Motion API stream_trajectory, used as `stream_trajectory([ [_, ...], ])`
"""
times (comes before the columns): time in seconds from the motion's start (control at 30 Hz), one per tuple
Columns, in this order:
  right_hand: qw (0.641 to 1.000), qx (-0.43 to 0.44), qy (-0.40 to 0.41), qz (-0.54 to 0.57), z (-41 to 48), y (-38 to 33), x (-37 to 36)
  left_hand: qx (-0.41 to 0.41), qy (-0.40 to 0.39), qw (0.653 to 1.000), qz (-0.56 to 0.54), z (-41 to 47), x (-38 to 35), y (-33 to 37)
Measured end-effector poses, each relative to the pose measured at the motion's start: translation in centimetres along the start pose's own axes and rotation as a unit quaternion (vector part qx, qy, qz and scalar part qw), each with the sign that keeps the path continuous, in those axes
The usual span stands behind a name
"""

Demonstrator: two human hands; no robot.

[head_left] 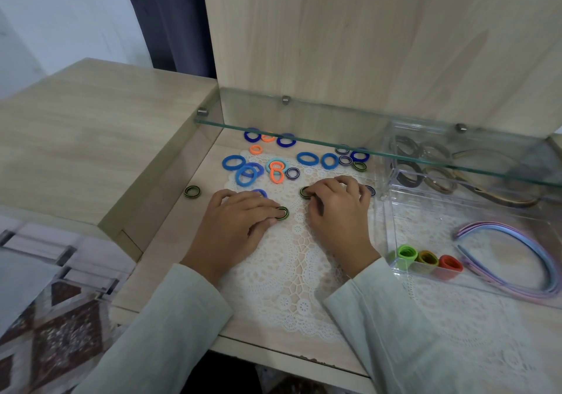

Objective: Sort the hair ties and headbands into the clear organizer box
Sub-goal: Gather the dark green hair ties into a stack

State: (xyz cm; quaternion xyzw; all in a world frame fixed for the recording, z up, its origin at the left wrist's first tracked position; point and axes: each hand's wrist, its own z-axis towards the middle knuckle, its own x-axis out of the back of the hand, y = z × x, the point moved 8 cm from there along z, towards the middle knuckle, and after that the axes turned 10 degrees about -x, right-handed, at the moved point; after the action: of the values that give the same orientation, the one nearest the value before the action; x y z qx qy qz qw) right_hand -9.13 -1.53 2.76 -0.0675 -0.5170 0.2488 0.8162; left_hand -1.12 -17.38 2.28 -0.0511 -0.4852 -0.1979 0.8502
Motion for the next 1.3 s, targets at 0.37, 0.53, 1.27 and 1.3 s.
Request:
stream_trajectory([
  [0.37, 1.0, 0.019, -0.009, -0.001, -0.1, -0.1, -0.2, 0.033, -0.03, 0.998, -0.035, 0.0, -0.8, -0.5],
  [0.53, 0.999, 0.04, -0.013, 0.007, -0.2, -0.5, 0.0, 0.051, -0.04, 0.997, -0.044, 0.0, -1.0, -0.8],
  [1.27, 0.997, 0.027, -0.027, 0.071, -1.5, -1.0, 0.3, 0.362, 0.068, 0.924, 0.099, -3.2, 1.9, -4.7],
  [1.3, 0.996, 0.029, -0.034, 0.082, -1.7, -1.3, 0.4, 0.366, 0.073, 0.922, 0.101, -3.4, 2.0, -4.8],
])
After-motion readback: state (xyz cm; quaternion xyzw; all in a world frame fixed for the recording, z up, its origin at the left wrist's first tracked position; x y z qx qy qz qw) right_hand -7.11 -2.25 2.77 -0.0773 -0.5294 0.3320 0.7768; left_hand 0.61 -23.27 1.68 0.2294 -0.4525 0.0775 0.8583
